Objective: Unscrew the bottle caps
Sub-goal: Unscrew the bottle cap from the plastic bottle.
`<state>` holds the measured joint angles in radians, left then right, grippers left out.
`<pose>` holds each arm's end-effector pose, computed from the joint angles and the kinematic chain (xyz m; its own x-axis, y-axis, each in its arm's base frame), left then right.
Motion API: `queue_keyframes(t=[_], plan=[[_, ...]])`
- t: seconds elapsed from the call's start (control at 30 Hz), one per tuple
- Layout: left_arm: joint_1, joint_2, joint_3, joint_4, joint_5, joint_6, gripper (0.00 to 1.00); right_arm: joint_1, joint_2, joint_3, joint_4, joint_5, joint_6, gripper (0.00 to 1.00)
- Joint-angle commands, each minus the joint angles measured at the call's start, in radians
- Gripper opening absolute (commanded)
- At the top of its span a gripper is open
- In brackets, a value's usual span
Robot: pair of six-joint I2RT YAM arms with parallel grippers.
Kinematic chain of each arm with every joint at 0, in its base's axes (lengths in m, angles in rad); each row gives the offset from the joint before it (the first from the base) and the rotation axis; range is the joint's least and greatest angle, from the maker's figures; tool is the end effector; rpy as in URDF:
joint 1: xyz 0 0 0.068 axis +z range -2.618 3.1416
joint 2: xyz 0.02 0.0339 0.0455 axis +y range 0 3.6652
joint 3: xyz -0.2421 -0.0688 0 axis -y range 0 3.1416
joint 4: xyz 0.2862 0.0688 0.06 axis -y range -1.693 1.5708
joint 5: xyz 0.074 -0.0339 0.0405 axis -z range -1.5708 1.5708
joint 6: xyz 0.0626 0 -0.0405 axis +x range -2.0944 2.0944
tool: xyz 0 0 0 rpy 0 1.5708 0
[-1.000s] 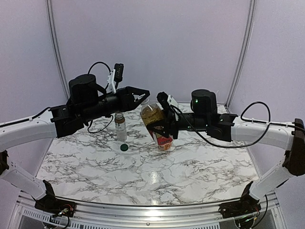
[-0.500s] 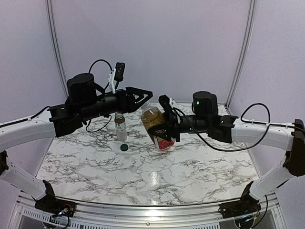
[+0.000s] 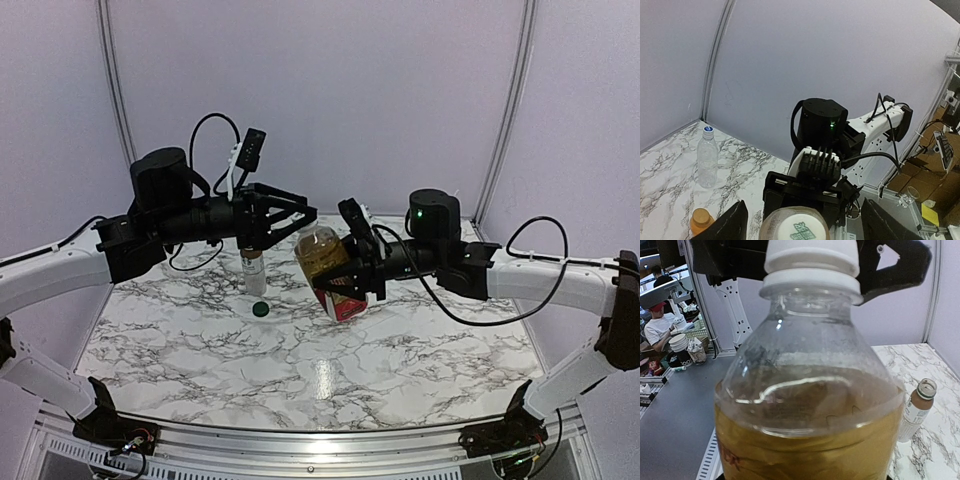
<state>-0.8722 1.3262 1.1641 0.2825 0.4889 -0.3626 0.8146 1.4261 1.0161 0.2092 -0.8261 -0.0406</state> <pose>0.2231 -0.3113 0.3769 -0.2739 -0.1607 -0.9482 0.9399 0.1644 -0.2994 0.2311 0.3121 0.2708 -0.0967 -0.1426 -0.9851 -0.9922 -0.0649 0.1068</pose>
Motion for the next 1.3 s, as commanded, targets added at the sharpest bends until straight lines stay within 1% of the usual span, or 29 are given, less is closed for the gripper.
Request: queue_keyframes(t=[0.0, 0.2, 0.43, 0.63, 0.73, 0.8, 0.83, 0.9, 1.0, 1.1, 1.27], plan=[[0.001, -0.020, 0.014, 0.020, 0.133, 0.096, 0.77, -0.008, -0.014, 0.015, 0.033, -0.060, 0.018, 0.42], [0.002, 0.008, 0.036, 0.020, 0.177, 0.106, 0.58, -0.008, -0.010, 0.018, 0.025, -0.072, 0.012, 0.42], [0.011, 0.026, 0.043, 0.020, 0.186, 0.094, 0.43, -0.008, -0.009, 0.018, 0.017, -0.071, 0.007, 0.42], [0.018, 0.026, 0.040, 0.020, 0.165, 0.076, 0.28, -0.008, -0.009, 0.018, 0.017, -0.064, 0.007, 0.42], [0.018, 0.020, 0.039, 0.020, 0.119, 0.049, 0.18, -0.008, -0.010, 0.018, 0.010, -0.034, 0.006, 0.42], [0.018, 0.017, 0.037, 0.020, 0.058, 0.014, 0.18, -0.009, -0.015, 0.019, -0.001, 0.019, 0.004, 0.42], [0.017, 0.014, 0.034, 0.020, 0.011, -0.009, 0.19, -0.009, -0.019, 0.021, -0.009, 0.054, 0.001, 0.42], [0.016, 0.006, 0.022, 0.018, -0.099, -0.074, 0.22, -0.008, -0.025, 0.025, -0.034, 0.141, -0.007, 0.41], [0.012, -0.012, 0.003, 0.018, -0.256, -0.181, 0.21, -0.007, -0.033, 0.029, -0.066, 0.269, -0.024, 0.41], [0.004, -0.021, -0.004, 0.017, -0.341, -0.277, 0.19, -0.001, -0.041, 0.024, -0.077, 0.352, -0.041, 0.41], [-0.006, -0.004, 0.009, -0.012, -0.428, -0.346, 0.18, 0.041, -0.051, 0.022, -0.099, 0.506, -0.087, 0.40]])
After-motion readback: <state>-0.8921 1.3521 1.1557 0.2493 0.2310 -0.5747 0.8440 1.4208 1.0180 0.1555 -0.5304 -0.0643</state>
